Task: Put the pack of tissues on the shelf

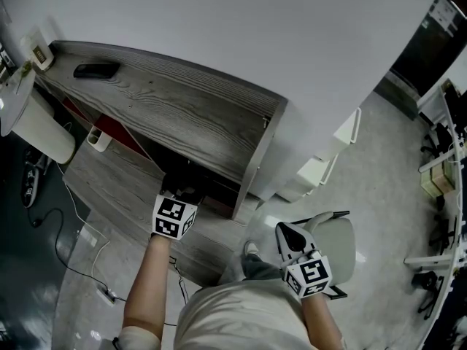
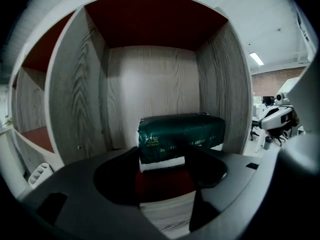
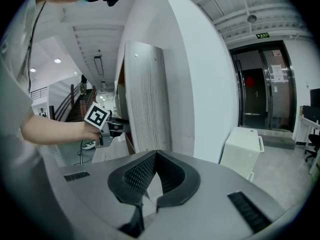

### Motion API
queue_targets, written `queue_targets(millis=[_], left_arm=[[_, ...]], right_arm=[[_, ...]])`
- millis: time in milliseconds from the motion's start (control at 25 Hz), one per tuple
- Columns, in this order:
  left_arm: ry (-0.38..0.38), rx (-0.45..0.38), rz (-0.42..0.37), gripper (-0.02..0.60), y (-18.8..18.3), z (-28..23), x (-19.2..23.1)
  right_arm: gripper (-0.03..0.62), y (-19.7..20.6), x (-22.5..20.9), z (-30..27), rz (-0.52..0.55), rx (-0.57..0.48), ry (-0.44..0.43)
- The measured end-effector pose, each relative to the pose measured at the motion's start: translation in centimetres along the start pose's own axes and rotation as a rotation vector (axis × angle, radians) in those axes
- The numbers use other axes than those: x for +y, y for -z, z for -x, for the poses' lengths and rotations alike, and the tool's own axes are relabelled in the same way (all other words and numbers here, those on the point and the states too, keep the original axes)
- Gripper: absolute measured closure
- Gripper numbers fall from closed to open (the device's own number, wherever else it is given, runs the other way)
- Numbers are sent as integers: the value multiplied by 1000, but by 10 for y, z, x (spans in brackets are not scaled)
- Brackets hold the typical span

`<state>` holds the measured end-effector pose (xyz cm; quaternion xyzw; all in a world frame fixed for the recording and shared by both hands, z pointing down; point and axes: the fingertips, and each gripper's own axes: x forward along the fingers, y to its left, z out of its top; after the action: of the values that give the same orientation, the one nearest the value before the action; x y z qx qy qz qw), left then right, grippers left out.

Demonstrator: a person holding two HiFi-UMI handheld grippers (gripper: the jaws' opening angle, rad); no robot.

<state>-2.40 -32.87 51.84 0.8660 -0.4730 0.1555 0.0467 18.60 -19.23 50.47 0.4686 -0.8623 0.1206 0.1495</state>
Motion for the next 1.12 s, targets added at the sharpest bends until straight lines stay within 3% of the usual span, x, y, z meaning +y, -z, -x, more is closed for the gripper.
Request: queue_targets(millis=[440, 720, 920, 1000, 1120], left_arm=[[-13, 0, 16, 296, -1, -1, -4], [-35, 30, 23, 268, 8, 15, -10], [-84, -10, 87, 270, 6, 54, -10], [-128, -34, 110, 318, 4, 80, -7], [-209, -79, 151, 476, 2, 121, -1]], right_arm=[[566, 0, 3, 5, -1, -11, -8], [566, -1, 19, 3, 17, -8, -76], [566, -6, 37, -8, 33, -10, -142], [566, -10, 49, -15, 51, -12, -193], [566, -14, 70, -26, 79, -13, -268]])
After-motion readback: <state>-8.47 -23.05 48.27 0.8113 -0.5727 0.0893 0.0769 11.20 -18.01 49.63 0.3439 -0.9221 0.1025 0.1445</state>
